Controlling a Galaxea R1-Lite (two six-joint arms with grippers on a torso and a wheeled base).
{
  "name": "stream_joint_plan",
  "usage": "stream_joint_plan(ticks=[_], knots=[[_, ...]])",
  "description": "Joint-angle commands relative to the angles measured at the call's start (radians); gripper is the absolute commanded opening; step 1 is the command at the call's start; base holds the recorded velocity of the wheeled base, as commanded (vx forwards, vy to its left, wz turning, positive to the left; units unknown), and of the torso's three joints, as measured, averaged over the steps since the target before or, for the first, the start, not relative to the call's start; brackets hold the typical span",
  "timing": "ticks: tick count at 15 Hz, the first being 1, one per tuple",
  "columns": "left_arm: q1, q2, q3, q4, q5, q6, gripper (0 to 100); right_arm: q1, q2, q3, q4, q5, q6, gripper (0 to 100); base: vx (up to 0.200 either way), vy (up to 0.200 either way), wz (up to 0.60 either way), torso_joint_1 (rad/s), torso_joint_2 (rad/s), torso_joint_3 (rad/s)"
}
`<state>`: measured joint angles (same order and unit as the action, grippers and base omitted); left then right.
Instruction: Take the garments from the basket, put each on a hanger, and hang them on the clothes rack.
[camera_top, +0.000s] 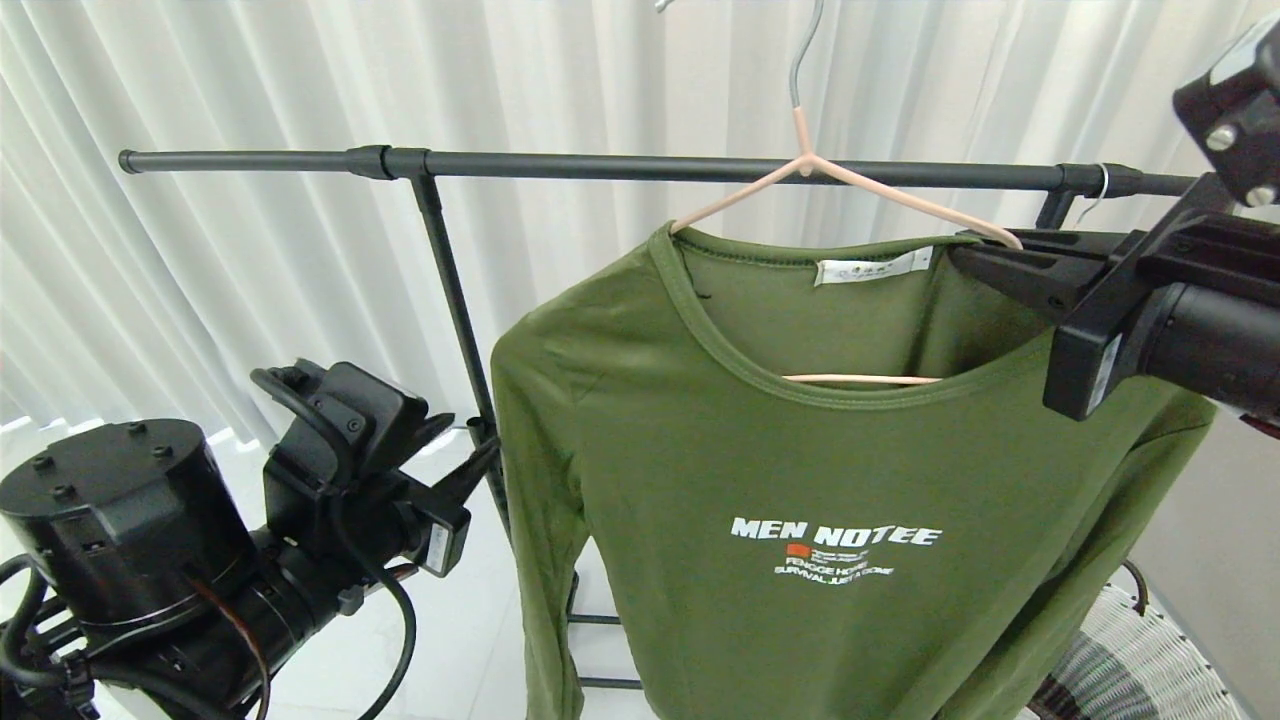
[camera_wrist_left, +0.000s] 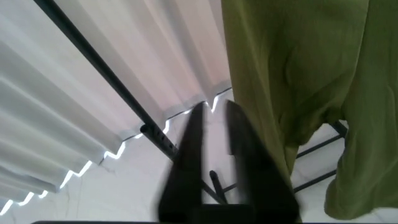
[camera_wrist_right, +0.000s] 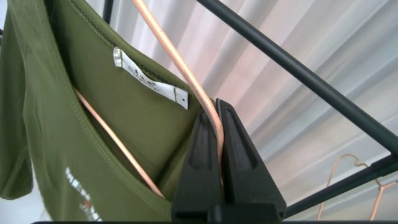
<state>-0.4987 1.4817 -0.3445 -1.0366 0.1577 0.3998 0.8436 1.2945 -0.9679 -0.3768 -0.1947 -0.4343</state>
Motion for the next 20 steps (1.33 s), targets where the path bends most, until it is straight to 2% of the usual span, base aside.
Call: stream_joint_plan(ticks=[1,5,9,10,15,20], knots=[[0.000,-0.006,0.002,0.000,-0.001,-0.004,100,0.002,0.002,-0.002,-0.001,0.000,-0.001,0,0.000,0.000,0.00,0.000,0.00,0.000],[0.000,-0.015,0.010,0.000,-0.082,-0.019,100,0.025,0.003,-0.003,-0.001,-0.002,-0.001,0,0.000,0.000,0.00,0.000,0.00,0.000],[0.028,0.015,0.009,-0.002,-0.086,-0.030,100,0.031,0.002,-0.003,-0.001,-0.002,-0.001,0,0.000,0.000,0.00,0.000,0.00,0.000],[0.034,0.019,0.009,-0.002,-0.084,-0.041,0,0.031,0.002,-0.002,-0.001,-0.002,-0.001,0,0.000,0.000,0.00,0.000,0.00,0.000],[0.069,0.025,0.032,-0.002,-0.078,-0.044,0,0.026,0.000,0.000,-0.001,-0.006,0.000,0,0.000,0.000,0.00,0.000,0.00,0.000],[0.223,-0.008,0.091,-0.008,-0.076,-0.041,0,-0.029,-0.020,0.003,-0.001,-0.006,0.000,0,0.000,0.000,0.00,0.000,0.00,0.000]])
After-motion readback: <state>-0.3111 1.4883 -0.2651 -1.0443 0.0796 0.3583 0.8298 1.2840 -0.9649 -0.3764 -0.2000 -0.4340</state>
